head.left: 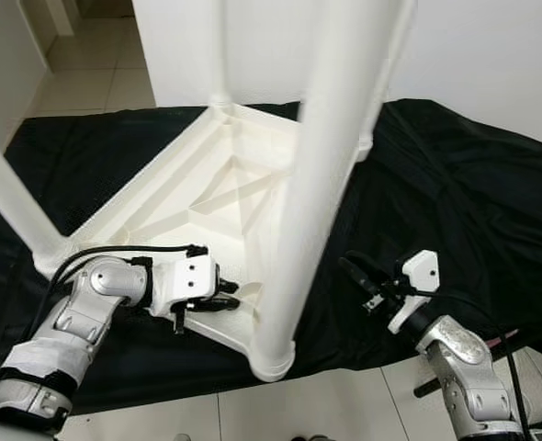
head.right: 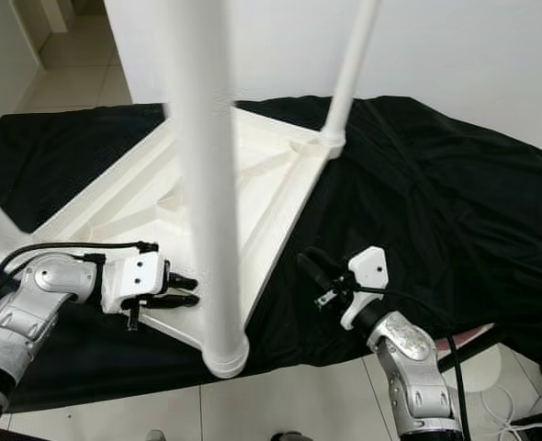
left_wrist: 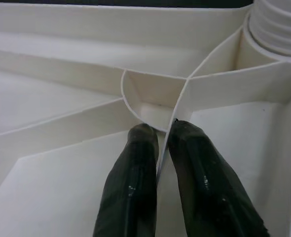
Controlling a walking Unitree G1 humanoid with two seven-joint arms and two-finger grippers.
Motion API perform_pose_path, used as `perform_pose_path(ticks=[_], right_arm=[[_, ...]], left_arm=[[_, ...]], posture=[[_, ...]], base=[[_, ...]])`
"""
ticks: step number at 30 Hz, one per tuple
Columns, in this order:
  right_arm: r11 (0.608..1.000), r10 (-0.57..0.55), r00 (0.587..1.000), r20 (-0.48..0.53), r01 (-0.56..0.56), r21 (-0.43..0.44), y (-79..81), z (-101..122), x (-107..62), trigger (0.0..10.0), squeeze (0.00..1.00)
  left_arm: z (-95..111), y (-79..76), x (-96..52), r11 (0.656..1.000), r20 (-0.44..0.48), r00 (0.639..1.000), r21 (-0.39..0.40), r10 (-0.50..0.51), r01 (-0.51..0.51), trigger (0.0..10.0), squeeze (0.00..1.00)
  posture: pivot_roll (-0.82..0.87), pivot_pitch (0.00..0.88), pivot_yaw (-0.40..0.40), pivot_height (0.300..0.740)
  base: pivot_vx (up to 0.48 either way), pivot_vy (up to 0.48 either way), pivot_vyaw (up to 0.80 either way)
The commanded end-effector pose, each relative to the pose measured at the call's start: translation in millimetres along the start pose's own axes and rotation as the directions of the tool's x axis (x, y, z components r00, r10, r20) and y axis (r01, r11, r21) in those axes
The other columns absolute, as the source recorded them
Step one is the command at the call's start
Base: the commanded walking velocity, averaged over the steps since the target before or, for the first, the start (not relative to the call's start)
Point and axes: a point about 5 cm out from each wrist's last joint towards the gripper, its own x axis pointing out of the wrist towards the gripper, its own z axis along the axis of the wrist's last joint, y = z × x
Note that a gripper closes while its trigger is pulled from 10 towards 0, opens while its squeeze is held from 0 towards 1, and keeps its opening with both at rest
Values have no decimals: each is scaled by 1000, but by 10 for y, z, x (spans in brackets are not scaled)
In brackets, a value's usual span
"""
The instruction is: Building children table
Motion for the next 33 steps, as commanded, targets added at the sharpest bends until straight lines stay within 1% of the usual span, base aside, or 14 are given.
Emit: perform_pose_path(ticks=[1,7,10,11,13,14,15,16,20,23,24,25,27,33], right_arm=[[1000,-10,1000,-14,10,-2,-23,-7,-39,10000,0],[1000,-18,1000,-15,18,-6,-35,-3,-42,10000,0],[1000,-28,999,-21,27,-8,-35,-12,-47,10000,0],[999,-31,999,-22,31,-7,-34,-14,-50,10000,0],[999,-33,999,-22,33,-6,-34,-14,-52,10000,0],[999,-42,999,-23,42,-1,-37,-16,-53,10000,0],[999,-42,999,-23,42,-1,-37,-16,-53,10000,0],[998,-56,998,-23,57,9,-45,-19,-51,10000,0],[995,-99,995,-22,100,31,-68,-25,-50,10000,0],[993,-111,994,-22,111,36,-73,-27,-52,10000,0],[991,-122,992,-21,123,52,-75,-34,-59,10000,0],[987,-142,990,-20,143,71,-83,-41,-75,10000,1000],[982,-159,987,-10,160,105,-89,-38,-120,10000,1000],[981,-165,986,0,164,106,-83,-10,-233,10000,1000]], left_arm=[[-112,-79,108,996,-17,1000,-85,24,-25,0,0],[-54,-26,198,995,7,998,-81,61,-60,0,0],[75,24,331,990,61,992,-90,114,-108,0,0],[107,38,370,987,73,988,-95,136,-128,588,0],[123,46,392,985,79,986,-98,149,-141,588,0],[146,51,434,983,85,983,-94,164,-155,4353,0],[146,51,434,983,85,983,-94,164,-155,4353,0],[167,61,483,981,86,980,-82,182,-175,10000,0],[212,122,562,970,86,968,-75,236,-230,10000,0],[223,146,571,966,86,964,-75,252,-246,10000,0],[228,184,575,959,82,957,-77,279,-273,10000,0],[234,224,566,952,78,950,-76,303,-298,10000,0],[243,285,534,939,77,937,-81,340,-334,10000,0],[236,361,449,925,67,924,-72,378,-373,10000,0]], posture=[[7,91,2,740],[4,93,4,740],[1,97,7,740],[1,97,7,740],[1,97,7,740],[0,100,6,740],[0,100,6,740],[0,101,6,740],[-2,104,5,740],[-2,104,5,740],[-2,104,5,740],[-2,108,4,740],[-2,108,4,740],[-2,111,6,740]], base=[[0,0,0],[0,0,0],[0,0,0],[0,0,0],[0,0,0],[0,0,0],[0,0,0],[0,0,0],[0,0,0],[0,0,0],[0,0,0],[0,0,0],[0,0,0],[0,0,0]])
